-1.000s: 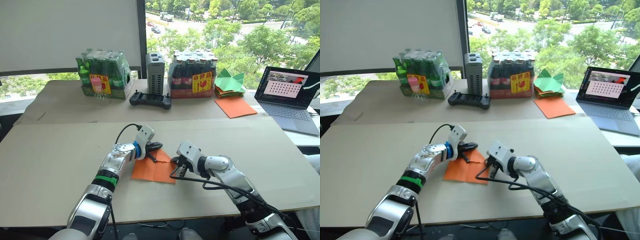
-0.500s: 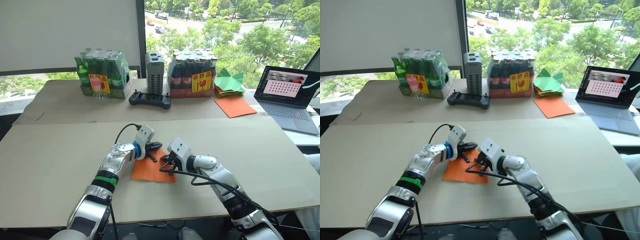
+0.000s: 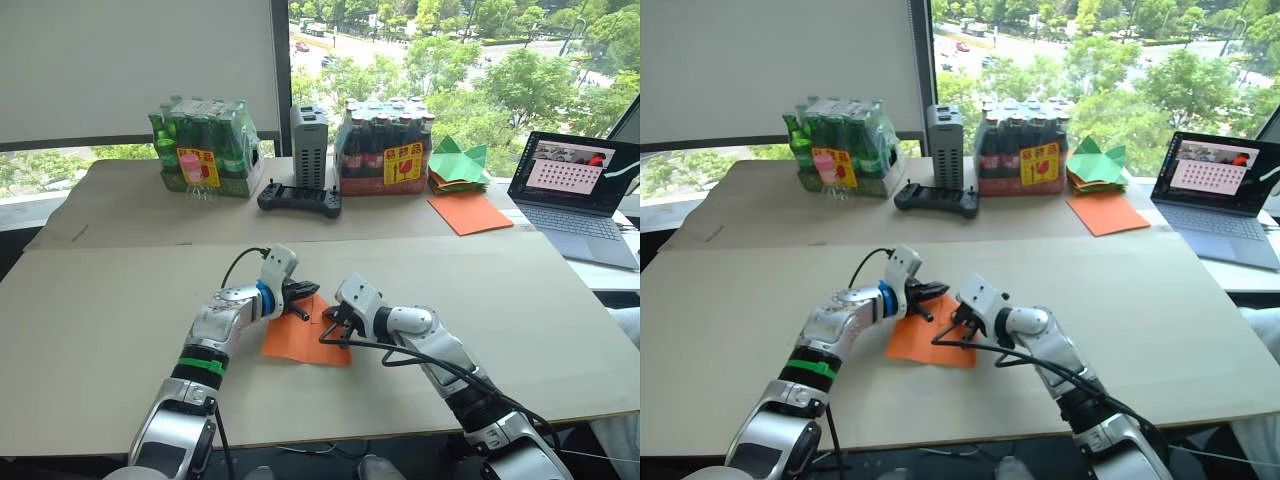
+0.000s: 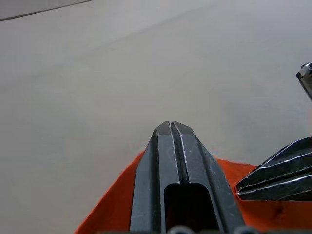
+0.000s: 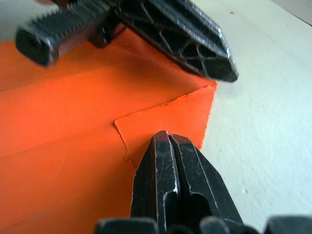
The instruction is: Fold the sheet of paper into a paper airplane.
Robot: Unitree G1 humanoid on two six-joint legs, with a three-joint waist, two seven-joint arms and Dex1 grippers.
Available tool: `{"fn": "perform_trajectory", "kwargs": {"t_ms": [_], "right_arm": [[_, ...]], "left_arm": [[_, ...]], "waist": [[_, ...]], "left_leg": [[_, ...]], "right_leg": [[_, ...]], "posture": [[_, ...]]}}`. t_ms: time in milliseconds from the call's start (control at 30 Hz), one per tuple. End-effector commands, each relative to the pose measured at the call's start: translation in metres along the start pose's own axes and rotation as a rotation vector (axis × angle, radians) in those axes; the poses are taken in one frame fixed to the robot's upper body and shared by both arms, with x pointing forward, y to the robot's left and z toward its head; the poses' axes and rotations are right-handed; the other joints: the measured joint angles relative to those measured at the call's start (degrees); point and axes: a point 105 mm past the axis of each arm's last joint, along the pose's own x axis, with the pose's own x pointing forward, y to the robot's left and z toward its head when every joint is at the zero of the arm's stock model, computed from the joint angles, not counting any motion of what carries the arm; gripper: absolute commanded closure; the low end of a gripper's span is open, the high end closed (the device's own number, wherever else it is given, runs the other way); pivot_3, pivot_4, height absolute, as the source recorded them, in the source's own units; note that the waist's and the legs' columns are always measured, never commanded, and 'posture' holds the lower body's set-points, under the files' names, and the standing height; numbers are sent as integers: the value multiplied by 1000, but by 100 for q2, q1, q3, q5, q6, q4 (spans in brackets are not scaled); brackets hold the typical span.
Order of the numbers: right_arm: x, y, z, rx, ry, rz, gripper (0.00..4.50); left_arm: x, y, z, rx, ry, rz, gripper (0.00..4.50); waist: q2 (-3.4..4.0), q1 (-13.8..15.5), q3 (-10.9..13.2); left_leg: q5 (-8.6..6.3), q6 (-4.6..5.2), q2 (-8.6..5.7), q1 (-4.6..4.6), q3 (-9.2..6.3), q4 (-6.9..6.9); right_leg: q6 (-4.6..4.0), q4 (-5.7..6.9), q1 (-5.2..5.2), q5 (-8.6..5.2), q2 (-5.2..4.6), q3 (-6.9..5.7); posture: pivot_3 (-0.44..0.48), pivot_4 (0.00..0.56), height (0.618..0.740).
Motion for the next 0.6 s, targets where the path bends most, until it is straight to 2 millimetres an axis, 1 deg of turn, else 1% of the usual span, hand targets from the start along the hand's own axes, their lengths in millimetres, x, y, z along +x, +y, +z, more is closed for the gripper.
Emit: {"fn": "perform_trajectory", "kwargs": {"t_ms": [33, 100, 133, 233, 300, 333, 400, 433, 533, 600], "right_arm": [[3, 6, -21, 15, 75, 27, 4479], [3, 6, -21, 13, 76, 27, 4479], [3, 6, -21, 12, 75, 26, 4479], [3, 4, -21, 10, 73, 18, 4479], [3, 3, -21, 10, 74, 14, 4500], [3, 3, -22, 9, 75, 13, 4500], [3, 3, -22, 8, 76, 14, 4500], [4, 3, -22, 8, 76, 14, 4500], [4, 3, -22, 9, 75, 15, 4500], [4, 3, -22, 8, 75, 16, 4500]], "left_arm": [[-16, -3, 34, -33, -108, -28, 4500], [-29, -1, 46, -81, -145, -33, 4500], [-36, 1, 47, -103, -148, -32, 4500], [-52, 8, 41, -135, -132, -13, 4500], [-62, 18, 32, -171, -125, 31, 3978], [-67, 24, 27, -189, -116, 58, 3824], [-74, 30, 15, -224, -95, 86, 3110], [-76, 31, 10, -245, -89, 88, 2826], [-80, 30, -8, -286, -60, 82, 2826], [-81, 27, -14, -313, -54, 68, 2826]], "waist": [[0, -5, 0], [0, -15, 0], [0, -24, 0], [0, -49, 0], [0, -59, 0], [0, -61, 0], [0, -54, 1], [-1, -52, 1], [-3, -51, 2], [-3, -50, 2]], "left_leg": [[0, 0, 0, 0, 0, 0], [0, 0, 1, 1, 0, -1], [0, 0, 1, 0, 0, -1], [0, 0, 2, 4, -1, -5], [0, 0, 2, 5, -1, -5], [0, 0, 3, 5, 0, -5], [0, 0, 3, 6, -1, -5], [0, 0, 4, 6, -1, -5], [0, -1, 3, 6, 0, -5], [0, -1, 3, 6, 0, -5]], "right_leg": [[0, 0, 0, 0, 0, 0], [0, 0, 0, 0, 0, 0], [0, 0, 0, 0, 0, 0], [0, 1, 0, 0, 0, 0], [0, 0, 1, 0, 0, 0], [0, 0, 1, 0, 0, 0], [-1, 0, 1, 0, 0, 0], [-1, 0, 1, 0, 0, 0], [-1, 0, 1, 0, 0, 0], [-1, 0, 1, 0, -1, 0]], "posture": [[0, 150, 740], [0, 150, 740], [0, 150, 740], [0, 150, 740], [0, 150, 740], [0, 150, 740], [0, 150, 740], [0, 150, 740], [0, 150, 740], [0, 150, 740]]}}
